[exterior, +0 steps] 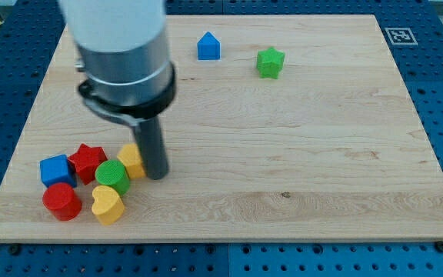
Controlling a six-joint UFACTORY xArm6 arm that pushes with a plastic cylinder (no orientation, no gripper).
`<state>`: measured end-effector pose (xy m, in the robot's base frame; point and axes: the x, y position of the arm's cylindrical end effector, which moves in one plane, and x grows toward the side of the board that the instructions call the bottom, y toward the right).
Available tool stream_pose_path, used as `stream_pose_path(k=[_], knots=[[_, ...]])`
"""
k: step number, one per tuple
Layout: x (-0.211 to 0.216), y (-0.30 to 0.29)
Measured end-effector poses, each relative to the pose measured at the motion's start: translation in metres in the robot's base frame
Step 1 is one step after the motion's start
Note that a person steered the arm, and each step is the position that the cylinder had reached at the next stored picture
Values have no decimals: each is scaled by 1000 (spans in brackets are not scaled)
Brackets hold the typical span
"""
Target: Push the green star to the group of blocks
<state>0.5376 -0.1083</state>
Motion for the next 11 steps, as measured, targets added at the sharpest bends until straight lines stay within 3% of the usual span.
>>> stream_pose_path(k=[1, 2, 3, 4, 5, 7, 8, 10, 11], knots=[[0, -21], [0, 13], [-3, 100], [-38, 176], [-68, 203], [-68, 207], [-93, 243], [-188, 262], [-221, 229]])
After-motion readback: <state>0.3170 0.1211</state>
